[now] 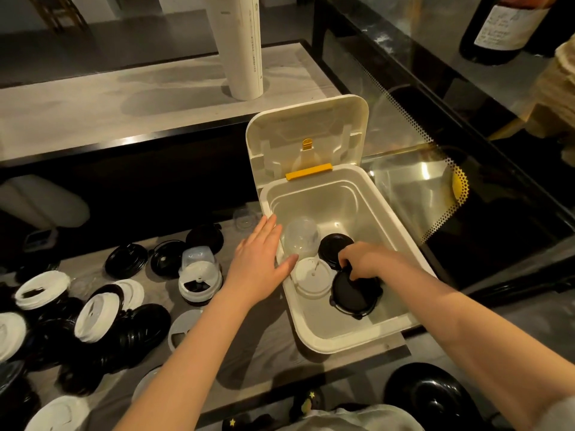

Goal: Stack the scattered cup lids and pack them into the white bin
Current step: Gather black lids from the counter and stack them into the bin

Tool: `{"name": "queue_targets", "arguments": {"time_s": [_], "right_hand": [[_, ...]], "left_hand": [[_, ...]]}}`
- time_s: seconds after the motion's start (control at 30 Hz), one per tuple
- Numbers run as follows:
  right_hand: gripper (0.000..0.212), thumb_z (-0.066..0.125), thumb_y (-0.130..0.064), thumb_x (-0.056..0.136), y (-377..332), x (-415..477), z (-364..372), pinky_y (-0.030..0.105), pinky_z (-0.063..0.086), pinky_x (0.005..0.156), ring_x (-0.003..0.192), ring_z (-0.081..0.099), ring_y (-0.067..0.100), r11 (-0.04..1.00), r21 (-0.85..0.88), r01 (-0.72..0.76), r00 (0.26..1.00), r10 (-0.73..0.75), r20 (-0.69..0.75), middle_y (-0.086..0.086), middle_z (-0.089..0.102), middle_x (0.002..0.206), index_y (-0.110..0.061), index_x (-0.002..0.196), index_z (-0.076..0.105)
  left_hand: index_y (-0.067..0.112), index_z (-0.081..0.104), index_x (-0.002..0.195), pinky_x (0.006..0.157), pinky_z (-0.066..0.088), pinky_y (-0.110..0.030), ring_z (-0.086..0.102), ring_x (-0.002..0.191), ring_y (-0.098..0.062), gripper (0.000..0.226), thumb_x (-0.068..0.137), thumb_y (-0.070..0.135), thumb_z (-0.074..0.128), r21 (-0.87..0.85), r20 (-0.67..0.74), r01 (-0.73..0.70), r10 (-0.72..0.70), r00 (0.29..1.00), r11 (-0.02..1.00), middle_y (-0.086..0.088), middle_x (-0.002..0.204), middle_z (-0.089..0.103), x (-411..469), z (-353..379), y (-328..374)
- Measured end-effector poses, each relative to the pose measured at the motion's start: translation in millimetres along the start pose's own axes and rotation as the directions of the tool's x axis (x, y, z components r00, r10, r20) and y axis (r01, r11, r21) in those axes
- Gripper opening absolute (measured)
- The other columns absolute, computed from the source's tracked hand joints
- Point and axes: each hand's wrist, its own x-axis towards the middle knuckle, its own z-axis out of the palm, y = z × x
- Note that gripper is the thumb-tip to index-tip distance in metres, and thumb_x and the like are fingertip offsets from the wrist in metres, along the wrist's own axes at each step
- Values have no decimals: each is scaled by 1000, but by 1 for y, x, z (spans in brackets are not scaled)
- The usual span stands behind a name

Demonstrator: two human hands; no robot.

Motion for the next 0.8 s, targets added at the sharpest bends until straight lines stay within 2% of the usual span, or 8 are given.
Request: {"name": "queue_targets", "arguments": {"time_s": [0.23,0.37,0.47,0.63,0.73,0.8], "right_hand": [[38,51,-9,93,-2,9,10,32,43,92,120,51,27,989,-149,4,999,-10,-39,11,45,135,-14,130,53],[32,48,-6,92,0,12,15,31,45,82,112,56,28,975,-221,-14,998,1,-58,11,54,127,-8,123,56],[30,51,-10,91,-4,10,9,30,46,79,108,57,27,978,-207,-27,997,12,-74,9,56,123,-11,121,54],[33,52,-31,91,-13,-3,-21,32,47,77,105,56,25,1000,-12,21,957,-24,-288,4,55,121,-22,123,52],[37,53,-35,91,-33,-16,-38,34,47,85,110,55,24,983,84,162,885,-108,-453,3,57,124,-23,126,52],[38,52,-36,92,-57,-26,-49,34,45,87,114,53,22,969,47,242,823,-179,-539,2,56,124,-21,127,51]], "left_hand": [[19,15,150,116,14,-38,-2,146,-10,70,94,50,41,-4,-11,7,-7,1000,1000,3,159,4,-1,0,1],[20,16,150,116,15,-38,-2,146,-10,68,94,49,41,6,-11,14,-14,1000,1000,3,159,4,-1,-1,3],[20,15,150,116,15,-39,-2,146,-11,68,95,50,39,31,-3,14,-14,1000,999,3,159,3,-1,0,3],[21,15,150,116,14,-40,1,146,-14,69,94,54,37,79,-3,2,-2,1000,997,2,159,6,-2,-8,-2],[20,19,150,116,14,-43,2,146,-15,66,95,52,36,59,-35,55,-54,998,997,2,159,11,-9,-20,-17],[19,22,149,116,15,-43,4,146,-15,64,95,51,37,69,-42,94,-92,995,993,1,158,15,-15,-27,-37]]}}
